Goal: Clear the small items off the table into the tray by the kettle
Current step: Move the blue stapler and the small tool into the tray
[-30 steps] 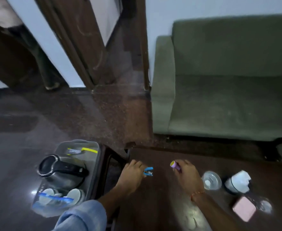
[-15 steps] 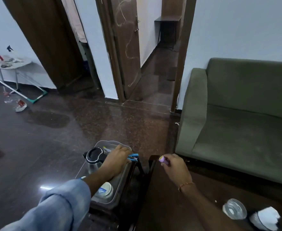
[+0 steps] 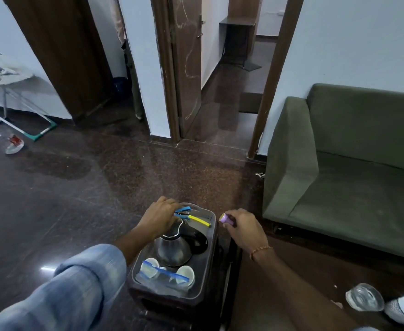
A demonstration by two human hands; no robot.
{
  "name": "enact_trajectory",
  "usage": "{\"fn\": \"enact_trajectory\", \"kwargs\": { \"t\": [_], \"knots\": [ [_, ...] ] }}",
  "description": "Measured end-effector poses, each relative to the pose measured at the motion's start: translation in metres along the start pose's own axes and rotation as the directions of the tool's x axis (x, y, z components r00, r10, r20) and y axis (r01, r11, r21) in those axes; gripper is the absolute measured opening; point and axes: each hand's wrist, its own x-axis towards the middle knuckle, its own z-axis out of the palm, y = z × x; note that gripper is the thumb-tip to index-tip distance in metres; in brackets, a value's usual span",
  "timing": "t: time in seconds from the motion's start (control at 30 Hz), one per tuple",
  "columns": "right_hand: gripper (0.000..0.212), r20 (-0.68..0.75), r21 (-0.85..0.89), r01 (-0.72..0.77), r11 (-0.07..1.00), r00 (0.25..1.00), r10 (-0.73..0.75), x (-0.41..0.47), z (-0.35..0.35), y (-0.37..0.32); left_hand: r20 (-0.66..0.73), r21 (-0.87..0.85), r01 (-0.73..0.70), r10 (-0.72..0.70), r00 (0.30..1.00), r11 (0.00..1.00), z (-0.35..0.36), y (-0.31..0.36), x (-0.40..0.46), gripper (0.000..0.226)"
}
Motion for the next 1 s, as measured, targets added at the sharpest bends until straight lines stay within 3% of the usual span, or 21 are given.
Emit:
{"fn": "enact_trajectory", "kwargs": {
  "t": [0.3, 0.4, 0.53, 0.6, 1.0],
  "knots": [
    [0.014, 0.09, 0.006, 0.066, 0.998, 0.994, -0.066, 0.058, 0.028, -0.002, 0.003, 0.07, 0.061, -0.062, 0.998, 0.996, 0.012, -0.034, 0.024, 0.041],
    [0.009, 0.125, 0.021, 0.036, 0.999, 0.991, -0.038, 0.075, 0.044, 0.002, 0.028, 0.049, 0.112, -0.114, 0.993, 0.992, 0.017, -0.047, 0.035, 0.039],
    [0.017, 0.14, -0.033, 0.002, 0.999, 0.99, 0.002, 0.089, 0.071, 0.011, 0.071, 0.064, 0.129, -0.133, 0.989, 0.99, 0.029, -0.066, 0.05, 0.042],
    [0.009, 0.165, -0.034, -0.003, 0.999, 0.986, 0.008, 0.099, 0.084, 0.015, 0.097, 0.068, 0.122, -0.128, 0.987, 0.99, 0.04, -0.079, 0.059, 0.043],
    [0.019, 0.358, -0.115, -0.166, 0.979, 0.913, 0.197, 0.16, 0.167, 0.038, 0.415, 0.153, -0.077, 0.007, 0.91, 0.985, 0.137, -0.142, 0.128, 0.042]
  ]
}}
